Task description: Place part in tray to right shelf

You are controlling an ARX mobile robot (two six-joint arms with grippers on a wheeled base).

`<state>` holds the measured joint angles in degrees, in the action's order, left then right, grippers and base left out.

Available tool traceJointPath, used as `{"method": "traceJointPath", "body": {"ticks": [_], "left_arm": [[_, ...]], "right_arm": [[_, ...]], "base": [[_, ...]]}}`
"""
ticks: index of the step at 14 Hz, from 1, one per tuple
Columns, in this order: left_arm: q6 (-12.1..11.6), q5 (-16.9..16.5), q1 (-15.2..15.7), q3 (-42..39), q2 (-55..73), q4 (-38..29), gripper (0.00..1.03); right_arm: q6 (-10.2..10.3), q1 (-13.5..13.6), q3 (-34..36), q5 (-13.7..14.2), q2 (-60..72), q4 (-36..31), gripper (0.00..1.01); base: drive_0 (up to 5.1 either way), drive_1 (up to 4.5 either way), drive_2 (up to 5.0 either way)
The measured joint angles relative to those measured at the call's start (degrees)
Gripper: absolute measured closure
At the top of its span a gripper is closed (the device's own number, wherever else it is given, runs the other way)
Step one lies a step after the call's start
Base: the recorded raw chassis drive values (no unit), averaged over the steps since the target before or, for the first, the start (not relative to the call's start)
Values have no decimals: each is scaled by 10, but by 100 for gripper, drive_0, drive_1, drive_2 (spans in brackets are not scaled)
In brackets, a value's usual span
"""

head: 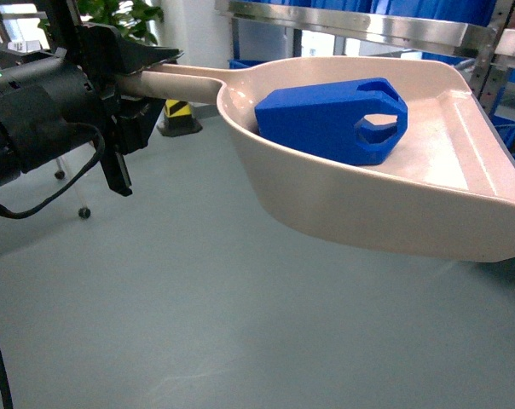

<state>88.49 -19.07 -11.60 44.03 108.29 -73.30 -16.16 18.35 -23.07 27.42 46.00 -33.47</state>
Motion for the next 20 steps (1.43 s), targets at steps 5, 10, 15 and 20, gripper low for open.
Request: {"method": "traceJointPath", "body": {"ticks": [5, 10, 15, 20], "left_arm": [[0, 0, 0, 0, 0, 0, 90], [0, 0, 0, 0, 0, 0, 90], [0, 0, 0, 0, 0, 0, 90], [0, 0, 0, 0, 0, 0, 90]], "right_arm": [[0, 0, 0, 0, 0, 0, 3], [0, 0, 0, 0, 0, 0, 3], [0, 0, 0, 0, 0, 0, 3], [0, 0, 0, 0, 0, 0, 3]], "base": [[-160, -160, -160], [-156, -156, -156], [-156, -156, -156], [-158, -158, -158]]}}
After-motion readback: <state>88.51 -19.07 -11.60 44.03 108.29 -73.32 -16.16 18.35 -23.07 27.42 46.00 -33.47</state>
